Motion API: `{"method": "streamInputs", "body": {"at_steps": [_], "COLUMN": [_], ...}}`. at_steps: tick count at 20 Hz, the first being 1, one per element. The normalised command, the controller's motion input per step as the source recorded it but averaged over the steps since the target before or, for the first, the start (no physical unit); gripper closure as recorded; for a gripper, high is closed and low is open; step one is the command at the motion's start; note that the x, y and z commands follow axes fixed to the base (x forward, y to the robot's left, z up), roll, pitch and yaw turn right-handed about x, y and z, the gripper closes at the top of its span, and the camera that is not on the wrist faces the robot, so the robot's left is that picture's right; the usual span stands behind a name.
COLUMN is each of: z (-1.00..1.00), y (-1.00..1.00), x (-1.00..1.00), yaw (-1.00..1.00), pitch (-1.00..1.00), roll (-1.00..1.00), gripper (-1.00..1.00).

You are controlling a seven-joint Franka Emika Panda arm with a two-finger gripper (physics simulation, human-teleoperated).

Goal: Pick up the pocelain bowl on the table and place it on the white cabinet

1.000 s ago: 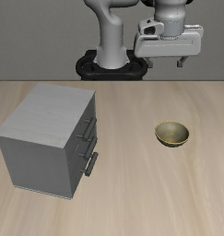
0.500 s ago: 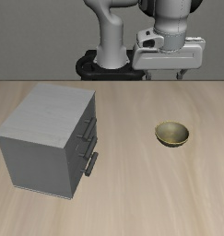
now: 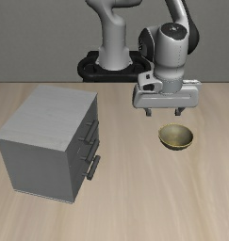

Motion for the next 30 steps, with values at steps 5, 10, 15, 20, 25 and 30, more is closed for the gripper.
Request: {"method": "streamInputs", "body": {"at_steps": [5,10,15,20,25,30], "z": [-1.00,-0.80,0.00,0.40,1.00,1.00], "y": [0.00,0.00,0.00,0.00,0.00,0.00], "x": [0.00,0.00,0.00,0.00,0.00,0.00], "yaw": [0.00,0.00,0.00,0.00,0.00,0.00], "pitch": [0.00,0.00,0.00,0.00,0.00,0.00], "roll": [0.00,0.00,0.00,0.00,0.00,0.00], "gripper": [-1.00,1.00,1.00,1.00,1.00,1.00]}}
